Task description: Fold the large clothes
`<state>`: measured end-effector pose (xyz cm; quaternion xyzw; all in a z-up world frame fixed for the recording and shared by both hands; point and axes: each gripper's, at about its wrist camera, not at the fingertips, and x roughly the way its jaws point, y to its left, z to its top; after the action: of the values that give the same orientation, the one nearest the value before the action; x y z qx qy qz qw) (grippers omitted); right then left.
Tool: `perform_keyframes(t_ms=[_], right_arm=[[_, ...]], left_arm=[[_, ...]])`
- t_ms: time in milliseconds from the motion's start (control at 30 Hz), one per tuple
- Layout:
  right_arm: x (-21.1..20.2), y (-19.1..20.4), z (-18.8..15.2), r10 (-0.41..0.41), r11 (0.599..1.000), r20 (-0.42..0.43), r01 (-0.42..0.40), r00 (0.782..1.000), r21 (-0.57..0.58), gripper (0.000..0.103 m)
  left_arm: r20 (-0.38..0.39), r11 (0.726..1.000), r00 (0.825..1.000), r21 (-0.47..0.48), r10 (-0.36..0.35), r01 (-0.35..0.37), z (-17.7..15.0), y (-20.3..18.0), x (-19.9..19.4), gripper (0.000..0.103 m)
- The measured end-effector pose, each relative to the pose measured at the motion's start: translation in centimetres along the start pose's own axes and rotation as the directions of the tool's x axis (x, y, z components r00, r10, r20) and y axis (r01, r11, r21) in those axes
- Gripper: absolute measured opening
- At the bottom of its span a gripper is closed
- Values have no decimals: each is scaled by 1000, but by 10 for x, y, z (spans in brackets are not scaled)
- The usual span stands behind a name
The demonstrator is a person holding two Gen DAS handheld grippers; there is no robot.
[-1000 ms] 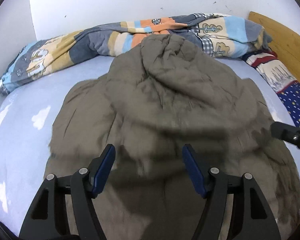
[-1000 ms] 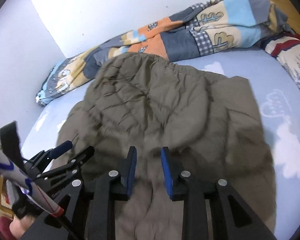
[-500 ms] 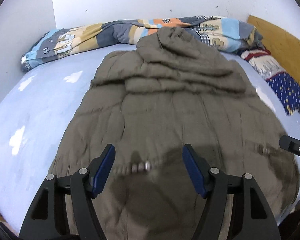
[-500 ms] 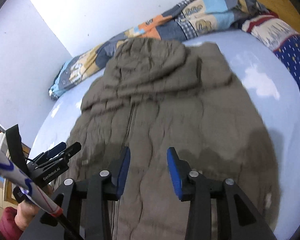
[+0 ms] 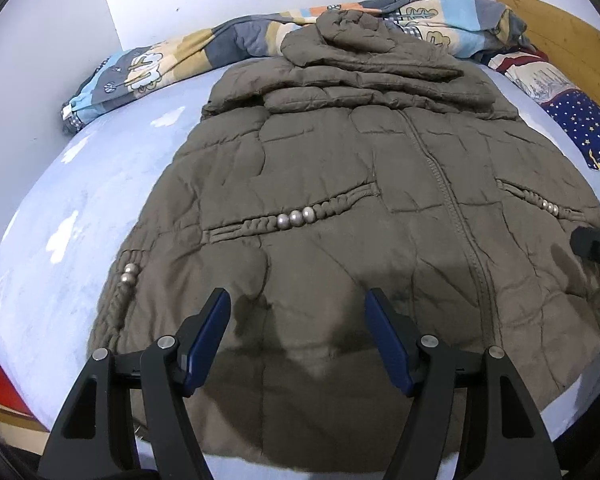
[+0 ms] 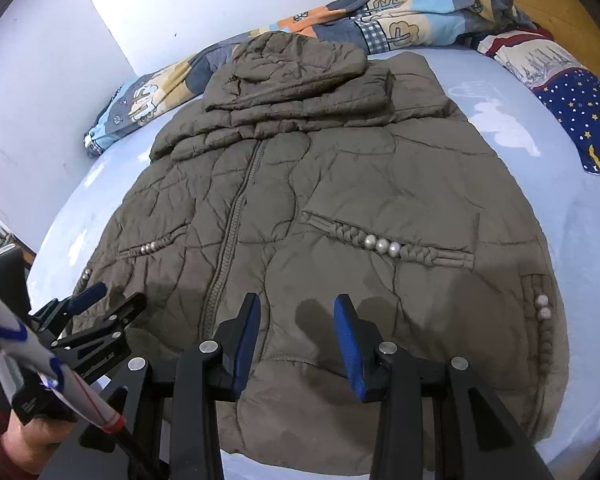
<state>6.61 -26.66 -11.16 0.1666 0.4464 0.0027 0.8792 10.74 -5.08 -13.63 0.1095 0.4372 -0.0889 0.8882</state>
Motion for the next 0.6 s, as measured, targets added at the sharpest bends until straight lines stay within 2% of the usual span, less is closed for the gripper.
perform_keyframes(t_ms=[100, 233, 333, 600], right_arm=[[-4, -1, 1, 0, 1000, 6, 0, 1000, 6, 42], [-13, 1, 4, 9, 1000, 36, -10, 999, 7, 53], [-13, 4, 3, 8, 1000, 43, -7, 999, -14, 53], [7, 11, -6, -12, 999, -27, 11, 1000, -48, 53]], left_arm=[[31, 1000, 999, 10, 21, -21, -2, 2, -12, 69], [59, 1000, 998, 6, 27, -27, -8, 8, -12, 69], [30, 1000, 999, -8, 17, -17, -7, 13, 3, 69], [-2, 998, 1000, -57, 0, 0, -18, 15, 27, 73]])
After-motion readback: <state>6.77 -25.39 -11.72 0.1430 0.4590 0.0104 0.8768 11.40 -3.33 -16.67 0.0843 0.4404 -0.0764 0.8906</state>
